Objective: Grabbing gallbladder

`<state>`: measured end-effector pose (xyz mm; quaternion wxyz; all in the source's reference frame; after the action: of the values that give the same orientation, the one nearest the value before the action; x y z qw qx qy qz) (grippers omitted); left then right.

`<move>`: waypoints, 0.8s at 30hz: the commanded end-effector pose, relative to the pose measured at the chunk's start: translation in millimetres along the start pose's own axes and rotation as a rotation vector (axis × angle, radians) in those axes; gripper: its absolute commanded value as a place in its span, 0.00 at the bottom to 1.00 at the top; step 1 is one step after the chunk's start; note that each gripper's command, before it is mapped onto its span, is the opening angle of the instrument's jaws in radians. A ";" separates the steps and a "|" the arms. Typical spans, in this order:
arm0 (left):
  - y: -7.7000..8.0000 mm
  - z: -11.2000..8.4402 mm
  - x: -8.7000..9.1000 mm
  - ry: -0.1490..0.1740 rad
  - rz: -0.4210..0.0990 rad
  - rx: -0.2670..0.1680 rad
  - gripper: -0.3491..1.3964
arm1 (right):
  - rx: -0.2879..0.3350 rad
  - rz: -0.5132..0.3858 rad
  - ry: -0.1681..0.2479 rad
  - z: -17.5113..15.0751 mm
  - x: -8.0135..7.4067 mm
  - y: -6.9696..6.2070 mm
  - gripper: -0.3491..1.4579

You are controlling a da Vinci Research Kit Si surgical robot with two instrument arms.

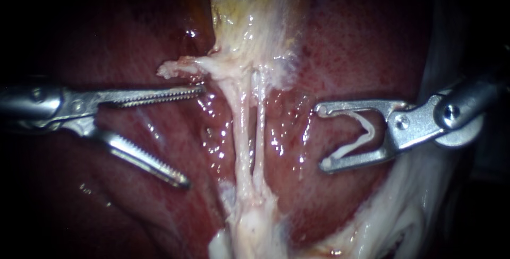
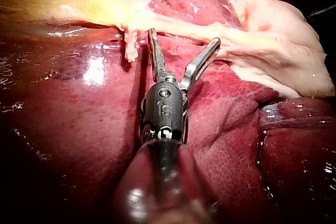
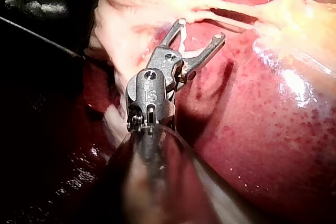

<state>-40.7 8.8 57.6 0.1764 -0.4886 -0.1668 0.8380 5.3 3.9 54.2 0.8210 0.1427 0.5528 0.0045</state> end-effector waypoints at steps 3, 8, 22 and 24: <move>-0.7 -1.3 1.2 0.002 -0.005 -0.001 0.81 | 0.000 0.000 0.000 0.0 0.0 0.0 0.47; -3.2 -3.5 4.0 0.002 -0.024 0.020 0.77 | 0.000 0.000 0.000 -0.1 0.0 0.0 0.47; -8.4 -0.4 2.4 0.004 -0.024 0.038 0.55 | 0.000 0.000 0.000 -0.1 -0.1 0.0 0.47; -8.7 -0.2 1.4 -0.008 -0.036 0.037 0.53 | 0.000 0.000 0.000 -0.1 -0.1 0.0 0.47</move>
<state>-39.8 17.1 60.8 0.2038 -0.4759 -0.1632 0.8399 5.2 3.9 54.2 0.8210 0.1427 0.5528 0.0045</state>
